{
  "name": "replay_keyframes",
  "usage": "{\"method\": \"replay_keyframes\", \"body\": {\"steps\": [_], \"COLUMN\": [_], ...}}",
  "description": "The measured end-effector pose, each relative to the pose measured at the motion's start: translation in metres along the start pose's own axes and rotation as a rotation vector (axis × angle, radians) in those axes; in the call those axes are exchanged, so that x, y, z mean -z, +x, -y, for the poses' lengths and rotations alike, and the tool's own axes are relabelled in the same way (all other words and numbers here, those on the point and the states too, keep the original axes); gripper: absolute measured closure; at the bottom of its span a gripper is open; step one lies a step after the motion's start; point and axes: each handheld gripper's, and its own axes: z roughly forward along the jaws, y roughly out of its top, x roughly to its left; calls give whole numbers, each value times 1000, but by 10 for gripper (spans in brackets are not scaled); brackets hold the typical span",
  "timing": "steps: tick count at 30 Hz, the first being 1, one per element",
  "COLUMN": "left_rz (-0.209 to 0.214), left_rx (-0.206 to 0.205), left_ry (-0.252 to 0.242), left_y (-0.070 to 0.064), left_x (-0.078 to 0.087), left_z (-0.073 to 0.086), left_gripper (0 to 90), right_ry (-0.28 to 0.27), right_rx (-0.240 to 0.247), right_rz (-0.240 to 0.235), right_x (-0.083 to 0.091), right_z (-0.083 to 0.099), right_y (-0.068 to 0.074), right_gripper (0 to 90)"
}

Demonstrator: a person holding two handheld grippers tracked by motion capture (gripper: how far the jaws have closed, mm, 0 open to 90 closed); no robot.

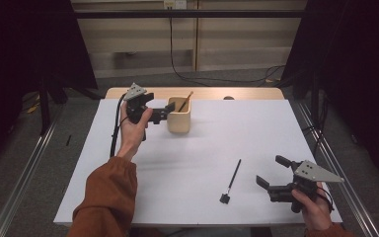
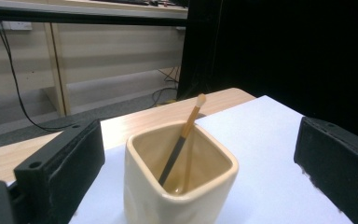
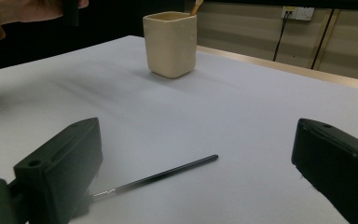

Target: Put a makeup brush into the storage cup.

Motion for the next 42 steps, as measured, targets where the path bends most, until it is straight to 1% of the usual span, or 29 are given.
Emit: {"method": "replay_keyframes", "body": {"steps": [1, 3, 5, 7, 9, 10, 12, 13, 15, 17, 18, 19, 21, 22, 24, 27, 29, 30, 31, 32, 35, 36, 38, 39, 41, 42], "left_rz": [2, 13, 23, 21, 37, 34, 36, 36, 29, 24, 32, 42, 39, 37, 40, 38, 36, 31, 38, 49, 35, 39, 43, 42, 39, 35], "left_rx": [0, 12, 11, -5, -14, -21, -21, -14, -15, -19, -19, -22, -37, -41, -29, -36, -29, -31, -25, -20, -36, -32, -40, -37, -36, -44], "left_ry": [-2, -9, -9, -6, -3, -4, -6, -5, -1, -16, -22, -21, -11, -15, -20, -12, -3, -10, -28, -30, -29, -31, -25, -26, -10, -3], "left_y": [0, -2, -5, -9, -12, -13, -15, -15, -16, -17, -18, -20, -23, -24, -25, -25, -25, -25, -26, -27, -32, -34, -37, -38, -39, -40], "left_x": [2, 8, 13, 18, 22, 23, 26, 27, 29, 33, 36, 38, 42, 44, 48, 54, 56, 58, 61, 64, 70, 73, 78, 80, 82, 83], "left_z": [1, 2, 3, 4, 4, 4, 6, 7, 9, 11, 11, 12, 15, 16, 20, 25, 26, 26, 26, 26, 28, 30, 32, 34, 37, 39], "left_gripper": [16, 16, 13, 12, 12, 12, 11, 12, 12, 15, 19, 21, 24, 24, 24, 24, 24, 25, 25, 27, 28, 28, 27, 27, 25, 25], "right_ry": [0, 1, 3, 3, 4, 4, 3, 2, 1, 1, 0, 0, 1, 1, 1, 3, 4, 5, 5, 4, 4, 4, 4, 4, 5, 5], "right_rx": [1, 0, 1, 1, 1, 1, 0, 0, -1, 0, 0, 0, 0, 0, 1, 1, 2, 1, 1, 0, 2, 1, 3, 3, 5, 6], "right_rz": [0, 2, 2, 2, 2, 2, 2, 2, 3, 3, 2, 3, 3, 2, 1, 2, 1, 1, 1, 0, 1, 1, -1, -2, -4, -4], "right_x": [0, 0, 0, -1, -1, -1, -1, 0, 0, 0, 0, 0, 0, 0, 0, 0, -1, -1, -1, -1, -1, -1, -1, -2, -2, -2], "right_z": [0, 0, 0, 0, 0, 0, 0, 0, 0, 0, 0, 0, 0, 0, 0, 0, 0, 0, 0, 0, 0, 0, 0, 0, 0, -1], "right_y": [0, 1, 1, 0, 0, 0, 0, 0, 0, 0, 0, 0, 0, 0, 0, 0, 0, 0, 0, 1, 0, 0, 0, 0, 1, 1], "right_gripper": [11, 11, 11, 11, 11, 11, 11, 12, 11, 11, 11, 11, 11, 11, 11, 11, 11, 11, 11, 11, 11, 11, 11, 11, 11, 11]}}
